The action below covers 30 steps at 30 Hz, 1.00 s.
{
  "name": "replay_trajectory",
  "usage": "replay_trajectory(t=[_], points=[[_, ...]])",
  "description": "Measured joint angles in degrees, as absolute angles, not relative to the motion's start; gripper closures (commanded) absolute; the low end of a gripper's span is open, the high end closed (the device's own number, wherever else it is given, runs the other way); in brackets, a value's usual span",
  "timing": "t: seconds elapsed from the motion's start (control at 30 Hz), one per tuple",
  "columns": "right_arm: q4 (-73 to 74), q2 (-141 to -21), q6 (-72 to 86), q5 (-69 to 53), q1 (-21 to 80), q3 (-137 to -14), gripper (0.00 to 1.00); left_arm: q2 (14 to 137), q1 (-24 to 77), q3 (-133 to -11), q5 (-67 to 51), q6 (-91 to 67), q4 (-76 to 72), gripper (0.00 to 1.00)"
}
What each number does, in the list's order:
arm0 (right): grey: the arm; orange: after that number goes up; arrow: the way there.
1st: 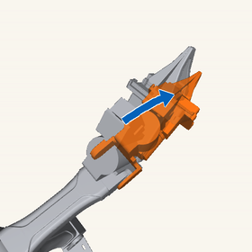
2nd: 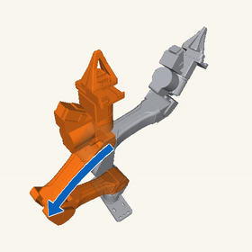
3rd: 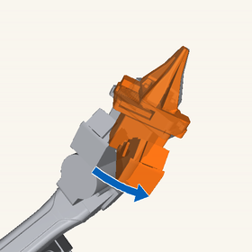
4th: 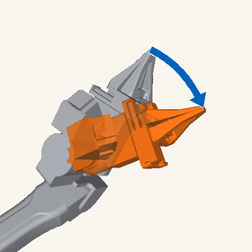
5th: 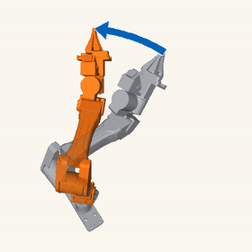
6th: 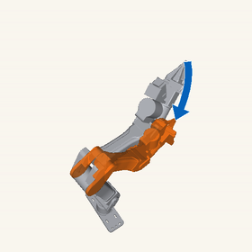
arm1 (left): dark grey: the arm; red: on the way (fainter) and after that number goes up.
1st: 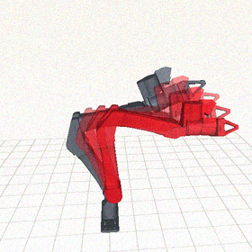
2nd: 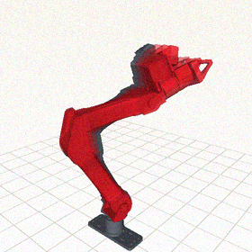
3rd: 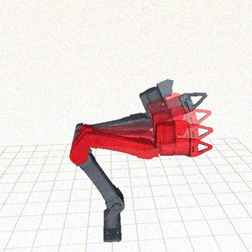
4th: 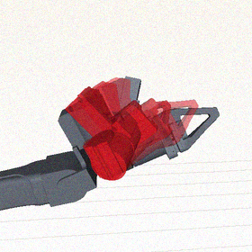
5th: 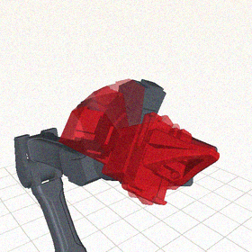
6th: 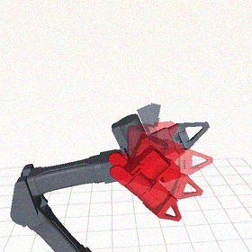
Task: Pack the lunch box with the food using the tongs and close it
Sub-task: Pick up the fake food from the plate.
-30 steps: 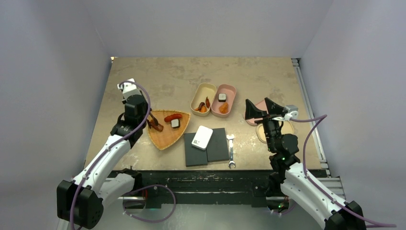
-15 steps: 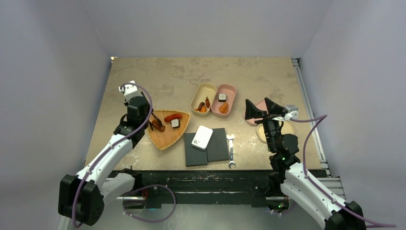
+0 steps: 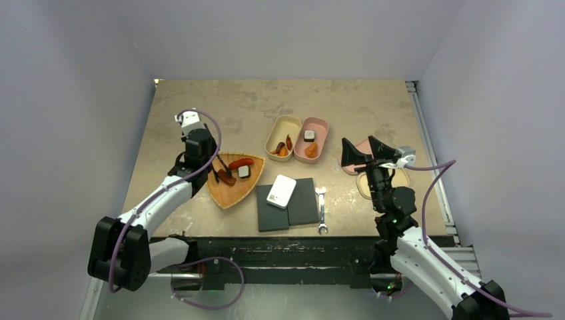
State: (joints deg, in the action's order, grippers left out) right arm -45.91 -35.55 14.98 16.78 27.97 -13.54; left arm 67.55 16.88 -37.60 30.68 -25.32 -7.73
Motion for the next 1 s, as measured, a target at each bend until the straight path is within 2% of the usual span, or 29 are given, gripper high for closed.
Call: replay_trajectory(t=[1.0], points=[[-45.98, -37.43, 15.03, 15.55, 27.97, -13.54, 0.01, 70.91, 20.40, -36.84, 22.92, -20.43, -15.20, 0.71]])
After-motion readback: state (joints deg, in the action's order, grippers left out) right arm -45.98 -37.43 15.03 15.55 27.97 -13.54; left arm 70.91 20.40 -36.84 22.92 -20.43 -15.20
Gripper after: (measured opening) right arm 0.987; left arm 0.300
